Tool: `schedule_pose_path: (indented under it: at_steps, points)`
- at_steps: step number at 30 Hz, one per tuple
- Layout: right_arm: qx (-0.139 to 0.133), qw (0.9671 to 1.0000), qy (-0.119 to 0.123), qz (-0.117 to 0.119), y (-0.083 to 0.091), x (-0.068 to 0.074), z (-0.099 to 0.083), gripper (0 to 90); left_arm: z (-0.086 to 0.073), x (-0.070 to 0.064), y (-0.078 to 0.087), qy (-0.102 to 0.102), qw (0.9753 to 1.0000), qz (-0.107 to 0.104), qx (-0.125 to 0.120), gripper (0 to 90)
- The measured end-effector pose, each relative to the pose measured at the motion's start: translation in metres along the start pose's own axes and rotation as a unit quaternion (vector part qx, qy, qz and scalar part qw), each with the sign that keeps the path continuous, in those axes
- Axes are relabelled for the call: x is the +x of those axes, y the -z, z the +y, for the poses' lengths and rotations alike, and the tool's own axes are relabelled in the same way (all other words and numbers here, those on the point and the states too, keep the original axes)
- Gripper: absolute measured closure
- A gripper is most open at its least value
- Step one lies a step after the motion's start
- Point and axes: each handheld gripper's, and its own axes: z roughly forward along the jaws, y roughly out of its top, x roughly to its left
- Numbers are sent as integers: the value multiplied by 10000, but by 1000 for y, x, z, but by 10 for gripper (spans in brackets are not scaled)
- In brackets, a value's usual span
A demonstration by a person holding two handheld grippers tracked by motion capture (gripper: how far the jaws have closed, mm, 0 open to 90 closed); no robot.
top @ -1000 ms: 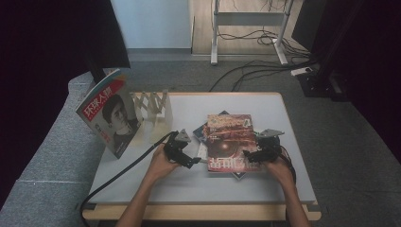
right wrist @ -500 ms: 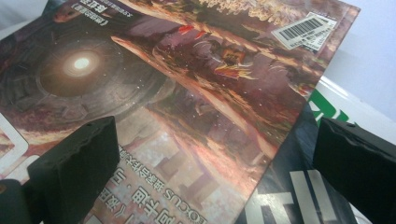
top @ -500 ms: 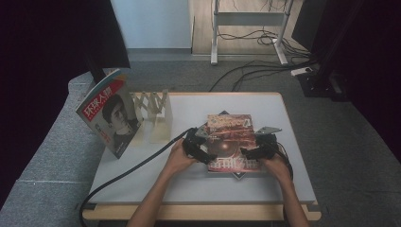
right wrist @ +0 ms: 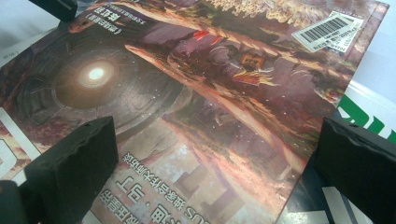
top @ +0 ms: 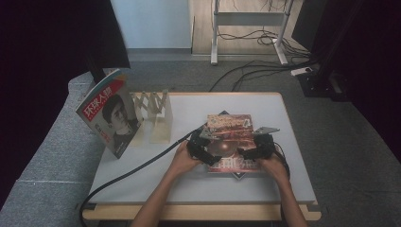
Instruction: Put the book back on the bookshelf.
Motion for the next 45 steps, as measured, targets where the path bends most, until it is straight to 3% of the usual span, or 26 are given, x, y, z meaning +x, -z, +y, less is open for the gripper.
schedule_pose_path:
  at_steps: [9, 17, 29, 32, 34, 38, 41, 45]
  points:
    - [111, 9999, 54, 51, 4, 6, -1, 0, -5, -12, 5, 7, 10000, 64, 56, 0]
    - [120, 9996, 174, 182, 10, 14, -7, 1, -16, -24, 13, 174, 9998, -60, -19, 0]
    - [66, 9995, 265, 164, 21, 29, -18, 11, -24, -46, 16, -49, 9997, 76, 248, 0]
    - [79, 9995, 259, 161, 21, 29, -17, 14, -22, -40, 19, -13, 9996, -121, 235, 0]
    - [77, 9994, 313, 147, 23, 30, -17, 24, -19, -35, 24, -1, 9998, -217, 37, 0]
    - [15, 9993, 352, 133, 27, 31, -17, 19, -10, -23, 33, -78, 9998, -71, -156, 0]
    - [5, 9993, 366, 84, 30, 31, -18, 7, -5, -11, 38, -5, 9997, -41, -258, 0]
    - [-6, 9993, 381, 49, 36, 31, -21, 7, 6, 1, 39, -119, 9999, 37, -99, 0]
